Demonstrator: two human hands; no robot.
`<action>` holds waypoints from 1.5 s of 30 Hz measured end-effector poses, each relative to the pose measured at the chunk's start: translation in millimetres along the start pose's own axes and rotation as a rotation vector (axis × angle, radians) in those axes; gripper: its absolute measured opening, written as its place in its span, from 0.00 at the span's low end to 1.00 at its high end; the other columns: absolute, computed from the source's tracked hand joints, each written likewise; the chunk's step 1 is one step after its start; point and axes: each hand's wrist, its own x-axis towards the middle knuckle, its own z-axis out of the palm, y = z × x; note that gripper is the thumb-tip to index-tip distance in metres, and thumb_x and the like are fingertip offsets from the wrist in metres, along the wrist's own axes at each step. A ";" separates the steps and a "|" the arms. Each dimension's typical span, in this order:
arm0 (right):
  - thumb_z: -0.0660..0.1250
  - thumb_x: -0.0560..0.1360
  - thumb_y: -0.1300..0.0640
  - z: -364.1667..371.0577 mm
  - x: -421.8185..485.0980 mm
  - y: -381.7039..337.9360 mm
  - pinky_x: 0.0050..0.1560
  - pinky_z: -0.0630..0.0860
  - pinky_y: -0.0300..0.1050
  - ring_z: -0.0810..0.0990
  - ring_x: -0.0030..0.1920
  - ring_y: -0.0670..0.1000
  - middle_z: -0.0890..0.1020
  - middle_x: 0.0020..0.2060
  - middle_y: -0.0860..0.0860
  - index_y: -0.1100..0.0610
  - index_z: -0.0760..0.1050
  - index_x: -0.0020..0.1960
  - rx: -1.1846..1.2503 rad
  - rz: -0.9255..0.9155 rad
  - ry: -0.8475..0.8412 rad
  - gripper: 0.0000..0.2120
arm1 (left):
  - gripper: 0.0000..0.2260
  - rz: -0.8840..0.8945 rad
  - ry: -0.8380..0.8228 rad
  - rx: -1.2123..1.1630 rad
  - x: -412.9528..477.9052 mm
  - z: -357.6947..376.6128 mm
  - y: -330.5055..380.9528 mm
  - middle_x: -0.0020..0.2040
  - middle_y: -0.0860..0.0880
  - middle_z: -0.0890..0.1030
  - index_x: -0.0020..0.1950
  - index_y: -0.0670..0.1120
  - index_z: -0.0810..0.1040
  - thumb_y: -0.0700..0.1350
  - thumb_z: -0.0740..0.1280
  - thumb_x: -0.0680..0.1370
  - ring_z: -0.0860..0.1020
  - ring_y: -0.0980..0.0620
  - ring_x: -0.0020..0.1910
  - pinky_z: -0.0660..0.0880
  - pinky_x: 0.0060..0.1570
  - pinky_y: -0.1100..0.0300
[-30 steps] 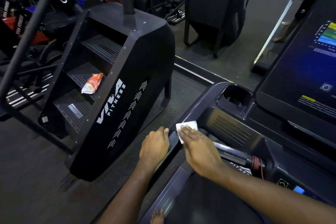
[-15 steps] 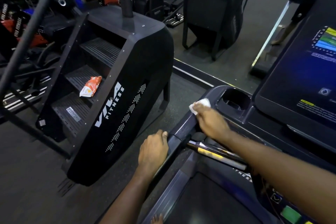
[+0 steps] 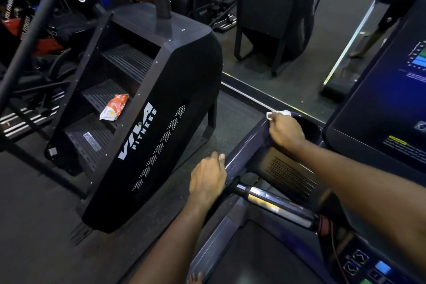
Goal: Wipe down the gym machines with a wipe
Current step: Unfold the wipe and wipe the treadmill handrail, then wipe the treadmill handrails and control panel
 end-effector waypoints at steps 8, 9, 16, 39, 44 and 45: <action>0.60 0.81 0.57 18.2 -30.7 -9.2 0.72 0.71 0.51 0.75 0.70 0.53 0.79 0.68 0.50 0.53 0.78 0.68 -0.018 -0.486 -0.085 0.17 | 0.18 0.031 0.025 0.010 3.7 5.1 -0.1 0.47 0.41 0.83 0.54 0.44 0.76 0.53 0.51 0.86 0.82 0.39 0.48 0.73 0.46 0.48; 0.60 0.80 0.58 14.3 -19.0 -1.3 0.68 0.74 0.52 0.77 0.67 0.55 0.79 0.67 0.51 0.53 0.78 0.66 -0.009 -0.346 -0.044 0.16 | 0.18 0.030 0.028 0.012 3.5 5.4 -0.5 0.46 0.41 0.83 0.54 0.44 0.76 0.53 0.51 0.86 0.82 0.39 0.47 0.73 0.46 0.48; 0.54 0.74 0.59 25.5 -59.0 -24.9 0.58 0.77 0.52 0.81 0.56 0.61 0.83 0.56 0.61 0.64 0.79 0.59 -0.207 -0.177 0.087 0.20 | 0.18 0.026 0.020 0.021 4.6 4.9 -0.1 0.48 0.42 0.83 0.56 0.44 0.76 0.52 0.51 0.86 0.81 0.40 0.48 0.72 0.46 0.49; 0.58 0.79 0.57 13.0 31.3 8.0 0.65 0.68 0.52 0.80 0.57 0.61 0.84 0.53 0.59 0.59 0.82 0.54 -0.188 -0.023 0.069 0.14 | 0.17 0.037 0.053 0.031 2.3 4.7 1.1 0.43 0.45 0.82 0.54 0.45 0.76 0.52 0.51 0.86 0.82 0.44 0.43 0.75 0.45 0.49; 0.58 0.78 0.56 30.3 0.0 -2.8 0.73 0.65 0.49 0.77 0.62 0.53 0.83 0.57 0.50 0.53 0.82 0.55 -0.112 -0.493 -0.078 0.14 | 0.16 0.021 0.057 0.025 2.5 4.4 -0.4 0.42 0.45 0.82 0.52 0.46 0.75 0.53 0.51 0.86 0.82 0.43 0.43 0.78 0.47 0.46; 0.60 0.79 0.57 30.4 -8.5 -1.1 0.75 0.60 0.48 0.77 0.65 0.51 0.83 0.59 0.49 0.52 0.82 0.58 -0.068 -0.574 -0.102 0.13 | 0.16 0.010 0.064 0.022 -0.8 4.9 1.2 0.42 0.45 0.82 0.52 0.46 0.74 0.53 0.51 0.86 0.82 0.43 0.43 0.78 0.47 0.46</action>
